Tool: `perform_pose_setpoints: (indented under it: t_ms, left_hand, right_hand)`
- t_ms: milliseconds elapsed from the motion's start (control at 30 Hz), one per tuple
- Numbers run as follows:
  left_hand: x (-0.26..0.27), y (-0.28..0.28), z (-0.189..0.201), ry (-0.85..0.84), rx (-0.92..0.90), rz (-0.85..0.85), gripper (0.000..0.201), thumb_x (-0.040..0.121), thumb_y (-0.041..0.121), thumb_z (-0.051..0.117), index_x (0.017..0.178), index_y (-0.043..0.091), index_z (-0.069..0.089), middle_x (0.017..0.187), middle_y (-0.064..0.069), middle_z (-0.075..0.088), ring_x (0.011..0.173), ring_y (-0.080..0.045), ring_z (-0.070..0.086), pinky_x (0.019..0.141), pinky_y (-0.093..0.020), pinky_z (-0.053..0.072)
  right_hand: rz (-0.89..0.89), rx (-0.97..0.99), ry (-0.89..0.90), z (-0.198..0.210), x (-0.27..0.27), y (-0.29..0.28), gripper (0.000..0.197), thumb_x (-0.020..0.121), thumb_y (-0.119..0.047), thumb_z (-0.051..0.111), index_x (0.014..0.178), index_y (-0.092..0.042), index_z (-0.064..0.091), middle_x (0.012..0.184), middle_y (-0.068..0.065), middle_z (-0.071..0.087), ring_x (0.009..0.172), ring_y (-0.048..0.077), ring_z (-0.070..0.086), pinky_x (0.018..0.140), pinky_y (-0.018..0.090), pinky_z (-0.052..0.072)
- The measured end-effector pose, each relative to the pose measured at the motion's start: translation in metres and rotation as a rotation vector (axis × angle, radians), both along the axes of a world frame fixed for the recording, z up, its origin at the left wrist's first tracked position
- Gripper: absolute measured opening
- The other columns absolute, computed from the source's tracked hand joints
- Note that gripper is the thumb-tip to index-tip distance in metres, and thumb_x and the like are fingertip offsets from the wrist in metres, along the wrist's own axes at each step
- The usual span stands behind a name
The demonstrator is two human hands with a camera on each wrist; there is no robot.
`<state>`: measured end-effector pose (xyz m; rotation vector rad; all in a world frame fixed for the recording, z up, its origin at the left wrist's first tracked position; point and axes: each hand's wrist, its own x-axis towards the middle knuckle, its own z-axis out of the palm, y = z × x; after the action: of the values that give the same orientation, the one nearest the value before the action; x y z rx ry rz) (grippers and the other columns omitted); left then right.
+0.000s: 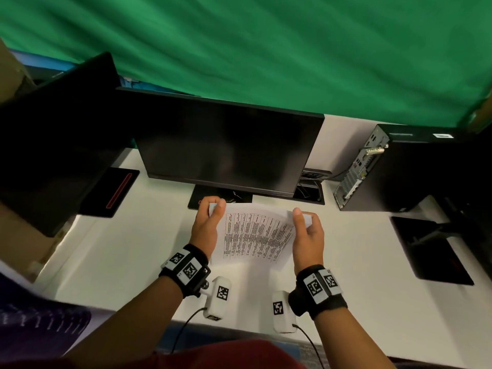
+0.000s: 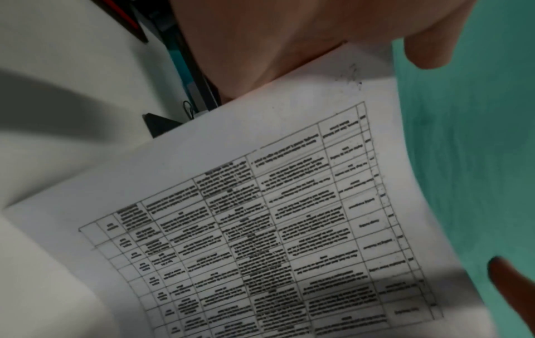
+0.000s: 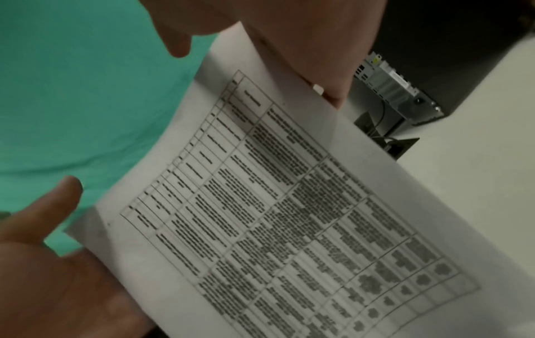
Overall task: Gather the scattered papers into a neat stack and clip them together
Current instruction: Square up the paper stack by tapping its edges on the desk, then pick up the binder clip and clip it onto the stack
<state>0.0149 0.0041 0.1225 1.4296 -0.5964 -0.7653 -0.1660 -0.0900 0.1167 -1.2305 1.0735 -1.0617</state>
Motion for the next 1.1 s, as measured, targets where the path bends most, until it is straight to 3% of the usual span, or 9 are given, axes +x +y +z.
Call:
perform_pose_setpoints:
  t_ms: [100,233,400,533,700,833,900,1000,1100]
  left_hand:
    - [0.000,-0.006,0.001,-0.031,0.044,0.054,0.026,0.099,0.044,0.041,0.103,0.019,0.050,0.076,-0.004,0.058,0.068,-0.017,0.057,0.058,-0.027,0.045]
    - [0.002,-0.010,0.002,-0.053,0.034,0.073,0.019,0.098,0.035,0.043,0.099,0.020,0.054,0.082,-0.011,0.062,0.071,-0.020,0.060,0.059,-0.029,0.046]
    - [0.002,-0.004,0.001,-0.060,-0.006,0.001,0.018,0.094,0.037,0.050,0.104,0.022,0.053,0.091,-0.010,0.065,0.077,-0.022,0.065,0.065,-0.031,0.054]
    - [0.011,0.006,-0.014,-0.023,-0.017,-0.095,0.037,0.078,0.020,0.065,0.111,0.023,0.049,0.100,-0.003,0.065,0.091,-0.022,0.067,0.074,-0.035,0.057]
    - [0.009,0.008,-0.023,-0.255,0.222,-0.083,0.021,0.096,0.022,0.055,0.116,0.026,0.054,0.103,0.007,0.067,0.097,-0.014,0.066,0.083,-0.032,0.057]
    - [0.016,0.004,-0.013,-0.339,0.246,-0.031,0.025,0.097,0.022,0.053,0.122,0.020,0.052,0.108,0.004,0.062,0.097,-0.013,0.060,0.075,-0.018,0.051]
    - [0.028,0.006,-0.010,-0.324,0.264,-0.009,0.029,0.096,0.022,0.054,0.124,0.019,0.051,0.112,0.002,0.061,0.100,-0.016,0.060,0.082,-0.027,0.054]
    - [0.048,0.011,-0.023,-0.267,0.360,-0.019,0.028,0.094,0.022,0.057,0.121,0.021,0.052,0.116,-0.003,0.065,0.102,-0.022,0.064,0.088,-0.045,0.056]
    - [0.062,0.017,-0.048,-0.221,0.462,-0.016,0.026,0.093,0.019,0.060,0.118,0.019,0.055,0.116,-0.003,0.066,0.104,-0.024,0.064,0.091,-0.046,0.054]
  right_hand:
    - [-0.071,0.062,-0.004,0.004,0.006,-0.002,0.030,0.098,-0.041,0.053,0.084,-0.015,0.055,0.086,0.009,0.066,0.079,0.023,0.065,0.063,0.029,0.050]
    - [-0.093,0.043,-0.020,0.008,0.008,-0.005,0.017,0.099,-0.025,0.051,0.087,-0.017,0.062,0.087,0.001,0.064,0.083,0.022,0.065,0.060,0.025,0.047]
    - [0.029,0.013,-0.014,0.002,0.000,-0.003,0.030,0.085,-0.052,0.061,0.102,-0.028,0.060,0.110,0.009,0.065,0.097,0.028,0.065,0.078,0.039,0.057]
    - [0.230,0.007,-0.029,-0.010,-0.017,-0.004,0.039,0.091,-0.007,0.063,0.124,-0.018,0.044,0.116,0.006,0.059,0.103,0.017,0.061,0.077,0.022,0.055]
    - [0.193,-0.094,0.219,-0.017,-0.015,-0.002,0.020,0.100,-0.018,0.053,0.118,-0.013,0.045,0.106,-0.001,0.065,0.091,-0.001,0.064,0.068,0.010,0.051]
    - [0.136,-0.163,0.327,-0.008,0.000,-0.009,0.019,0.099,-0.022,0.056,0.112,-0.010,0.049,0.084,-0.001,0.063,0.075,0.011,0.062,0.066,0.024,0.050]
    - [0.150,-0.142,0.390,-0.007,0.013,-0.016,0.021,0.097,-0.024,0.058,0.110,-0.008,0.052,0.083,0.005,0.061,0.073,0.017,0.059,0.069,0.033,0.053]
    - [0.223,-0.014,0.442,-0.022,0.033,-0.026,0.018,0.094,-0.023,0.062,0.104,-0.008,0.057,0.098,0.009,0.067,0.091,0.027,0.064,0.081,0.040,0.055]
    - [0.309,0.094,0.572,-0.054,0.053,-0.031,0.024,0.093,-0.024,0.064,0.111,-0.009,0.059,0.112,0.008,0.067,0.106,0.030,0.063,0.089,0.039,0.051]
